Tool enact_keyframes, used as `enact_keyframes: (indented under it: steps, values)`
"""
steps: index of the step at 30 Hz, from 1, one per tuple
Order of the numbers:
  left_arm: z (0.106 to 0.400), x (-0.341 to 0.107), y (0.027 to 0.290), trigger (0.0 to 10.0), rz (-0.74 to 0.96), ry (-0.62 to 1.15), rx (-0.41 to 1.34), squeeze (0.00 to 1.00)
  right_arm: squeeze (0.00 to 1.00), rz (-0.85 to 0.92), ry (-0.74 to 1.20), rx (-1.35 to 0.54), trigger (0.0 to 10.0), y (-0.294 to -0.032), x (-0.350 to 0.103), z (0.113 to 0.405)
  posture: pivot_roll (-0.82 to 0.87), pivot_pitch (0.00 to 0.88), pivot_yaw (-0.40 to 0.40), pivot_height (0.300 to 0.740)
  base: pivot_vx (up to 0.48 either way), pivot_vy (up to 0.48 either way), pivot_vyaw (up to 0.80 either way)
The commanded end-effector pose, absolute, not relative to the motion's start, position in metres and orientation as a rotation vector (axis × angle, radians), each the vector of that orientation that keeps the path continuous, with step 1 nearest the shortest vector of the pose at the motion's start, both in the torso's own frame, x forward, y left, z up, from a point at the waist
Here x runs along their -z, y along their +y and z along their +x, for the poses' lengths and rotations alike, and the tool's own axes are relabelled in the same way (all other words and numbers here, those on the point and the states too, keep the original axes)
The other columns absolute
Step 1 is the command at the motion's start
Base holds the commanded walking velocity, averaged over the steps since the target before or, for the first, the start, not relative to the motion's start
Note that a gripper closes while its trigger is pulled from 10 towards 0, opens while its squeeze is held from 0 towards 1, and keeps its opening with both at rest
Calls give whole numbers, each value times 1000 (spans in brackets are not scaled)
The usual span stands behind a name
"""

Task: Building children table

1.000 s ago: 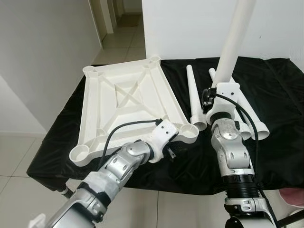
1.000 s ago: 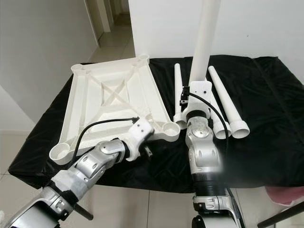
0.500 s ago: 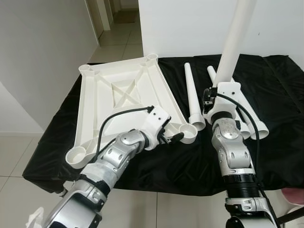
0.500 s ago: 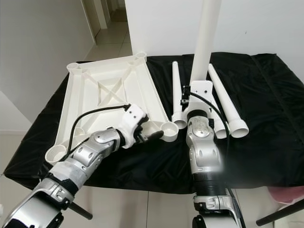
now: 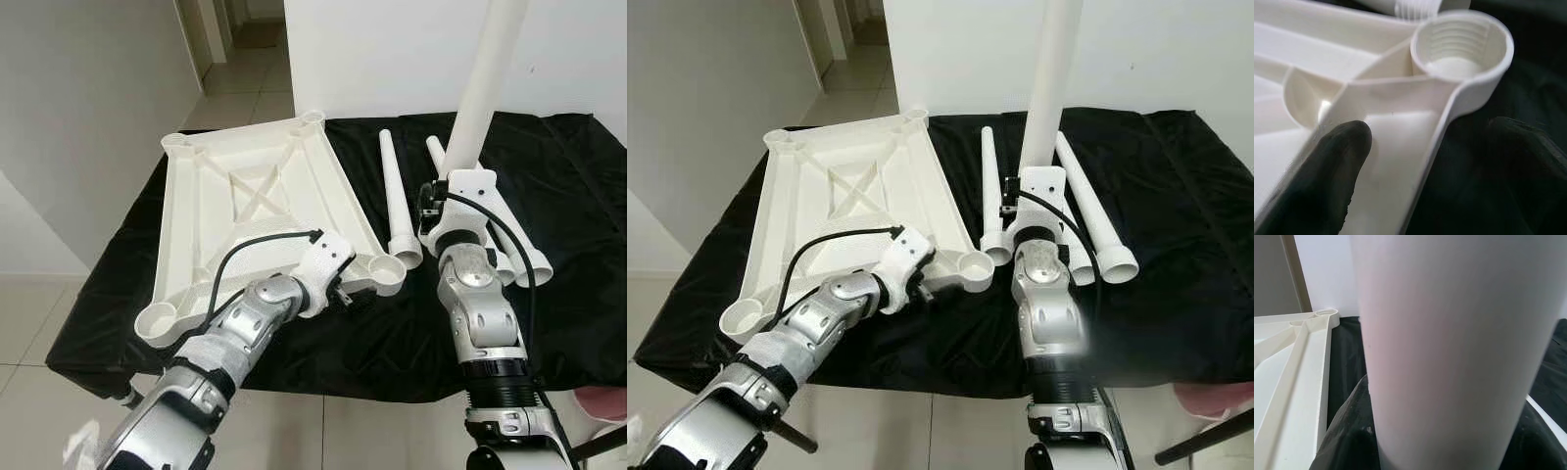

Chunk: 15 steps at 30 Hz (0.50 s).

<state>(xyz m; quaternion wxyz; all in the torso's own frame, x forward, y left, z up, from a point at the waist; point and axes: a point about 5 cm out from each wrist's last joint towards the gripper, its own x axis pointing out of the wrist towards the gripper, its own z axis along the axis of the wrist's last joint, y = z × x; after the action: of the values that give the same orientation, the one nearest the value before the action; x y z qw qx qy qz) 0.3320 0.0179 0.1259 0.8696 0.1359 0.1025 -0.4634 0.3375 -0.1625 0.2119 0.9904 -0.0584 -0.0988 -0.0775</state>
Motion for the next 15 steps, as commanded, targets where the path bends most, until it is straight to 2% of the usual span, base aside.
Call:
enact_keyframes:
  steps: [1, 6, 7, 15]
  values:
    - [333, -118, 22, 10000, 349, 244, 972, 0, 0, -116, -205, 151, 10000, -159, -216, 337, -126, 41, 102, 740, 0, 0, 0]
    - [331, -114, 20, 10000, 374, 270, 1002, 0, 0, -116, -205, 152, 10000, -159, -215, 338, -125, 41, 102, 740, 0, 0, 0]
    - [325, -115, 17, 10000, 357, 283, 1072, 0, 0, -118, -207, 153, 10000, -159, -216, 338, -126, 38, 107, 740, 0, 0, 0]
    - [309, -117, 15, 10000, 352, 288, 1230, 0, 0, -118, -205, 151, 10000, -158, -215, 338, -123, 37, 106, 740, 0, 0, 0]
